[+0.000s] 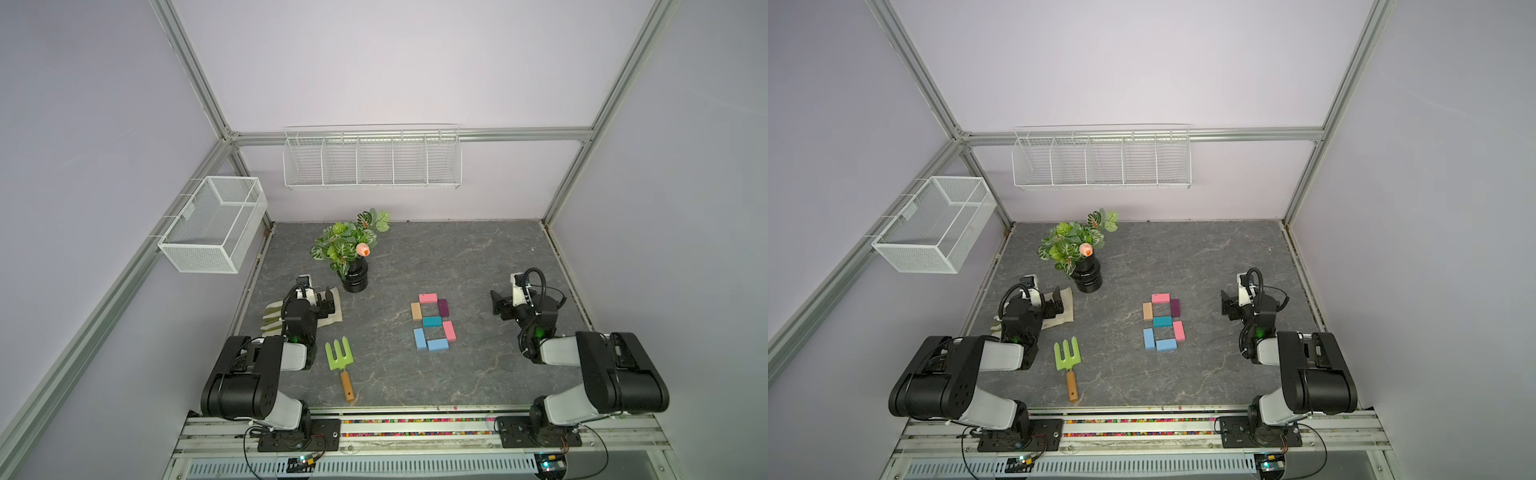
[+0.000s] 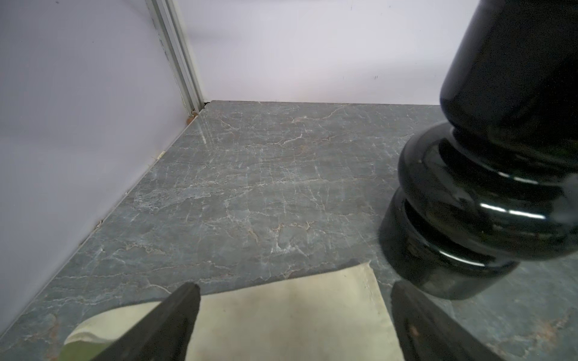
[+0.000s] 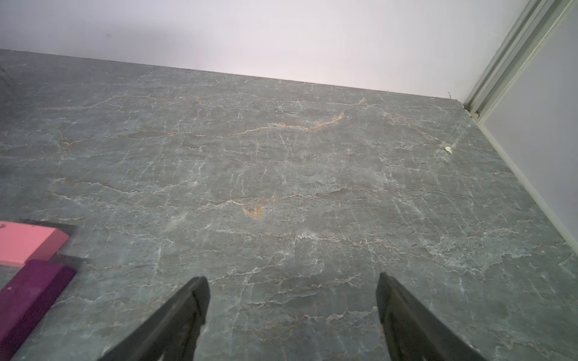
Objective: Assemble the number 8 with building blocks
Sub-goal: Reset both arms
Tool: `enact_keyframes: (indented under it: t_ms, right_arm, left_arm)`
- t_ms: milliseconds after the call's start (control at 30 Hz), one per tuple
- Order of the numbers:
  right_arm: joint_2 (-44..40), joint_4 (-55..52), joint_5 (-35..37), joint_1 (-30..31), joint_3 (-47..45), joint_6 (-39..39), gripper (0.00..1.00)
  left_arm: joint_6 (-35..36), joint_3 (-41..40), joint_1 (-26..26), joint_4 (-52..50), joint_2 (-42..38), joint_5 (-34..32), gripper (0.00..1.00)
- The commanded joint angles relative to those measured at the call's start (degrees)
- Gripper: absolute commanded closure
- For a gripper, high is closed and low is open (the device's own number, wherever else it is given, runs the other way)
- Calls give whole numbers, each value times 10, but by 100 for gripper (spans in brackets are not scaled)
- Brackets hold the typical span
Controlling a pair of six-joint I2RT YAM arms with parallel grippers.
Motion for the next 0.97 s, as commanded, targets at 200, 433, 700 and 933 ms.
enact_keyframes:
  t_ms: [200, 433, 700, 933]
  right_arm:
    - [10, -64, 119, 9, 51, 32, 11]
    - [8, -65, 119, 9, 50, 31, 11]
    - [8, -64, 119, 9, 50, 31, 11]
    - [8, -65, 119, 10, 51, 31, 11]
  left_arm:
    - [-33, 69, 15, -89, 5, -63, 1]
    - [-38, 74, 15, -98, 5, -73, 1]
    - [-39, 75, 15, -99, 5, -73, 1]
    - [-39, 75, 14, -99, 5, -73, 1]
